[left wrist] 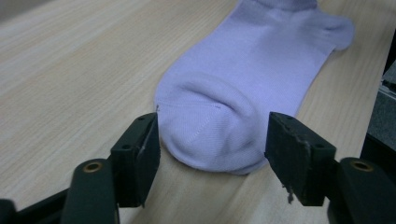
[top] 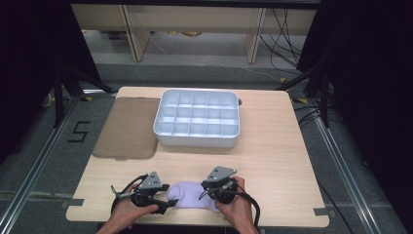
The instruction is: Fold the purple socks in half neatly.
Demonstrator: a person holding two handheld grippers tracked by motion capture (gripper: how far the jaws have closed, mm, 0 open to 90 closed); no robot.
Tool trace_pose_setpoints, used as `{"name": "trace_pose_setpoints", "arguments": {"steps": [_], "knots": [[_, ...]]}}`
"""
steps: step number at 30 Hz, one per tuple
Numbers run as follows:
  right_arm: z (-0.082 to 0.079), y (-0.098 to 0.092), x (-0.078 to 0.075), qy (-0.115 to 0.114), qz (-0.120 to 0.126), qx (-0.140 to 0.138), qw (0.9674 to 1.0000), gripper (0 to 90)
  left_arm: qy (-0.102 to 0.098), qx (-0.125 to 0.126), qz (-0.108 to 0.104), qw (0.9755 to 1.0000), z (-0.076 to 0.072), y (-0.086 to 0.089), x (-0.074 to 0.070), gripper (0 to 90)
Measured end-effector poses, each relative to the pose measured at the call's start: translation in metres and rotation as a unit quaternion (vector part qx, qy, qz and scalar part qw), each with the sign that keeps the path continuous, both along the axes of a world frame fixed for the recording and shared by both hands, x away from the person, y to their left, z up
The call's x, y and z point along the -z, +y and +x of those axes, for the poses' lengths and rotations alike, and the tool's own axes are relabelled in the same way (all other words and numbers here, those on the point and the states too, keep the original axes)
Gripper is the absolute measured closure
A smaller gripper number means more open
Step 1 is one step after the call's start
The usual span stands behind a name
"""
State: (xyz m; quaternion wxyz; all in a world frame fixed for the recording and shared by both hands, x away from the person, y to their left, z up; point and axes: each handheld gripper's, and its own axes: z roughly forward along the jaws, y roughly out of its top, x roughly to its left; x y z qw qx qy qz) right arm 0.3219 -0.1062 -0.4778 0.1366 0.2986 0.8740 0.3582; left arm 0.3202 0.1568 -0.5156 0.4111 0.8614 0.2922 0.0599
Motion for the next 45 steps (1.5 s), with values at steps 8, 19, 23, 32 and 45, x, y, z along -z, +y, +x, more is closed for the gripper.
{"name": "trace_pose_setpoints", "arguments": {"steps": [8,19,23,32,45], "knots": [[-0.002,-0.001,-0.001,0.002,-0.007,-0.012,0.9999,86.4,-0.022,0.003,0.031,0.9993,0.000,-0.005,0.001,57.9],[-0.007,-0.007,0.010,0.029,-0.037,-0.031,0.9984,87.5,-0.030,0.025,-0.004,0.9992,-0.003,-0.003,0.002,78.5],[-0.007,-0.005,0.015,0.041,-0.042,-0.032,0.9978,87.6,-0.026,0.025,-0.016,0.9992,-0.004,-0.002,-0.003,79.1],[-0.005,0.021,0.023,0.044,-0.048,-0.050,0.9966,87.9,-0.039,0.036,-0.023,0.9983,-0.011,0.009,-0.019,79.3],[0.011,0.046,0.016,0.030,-0.055,-0.069,0.9957,88.6,-0.030,0.016,-0.039,0.9987,-0.009,0.024,-0.030,79.3]]}}
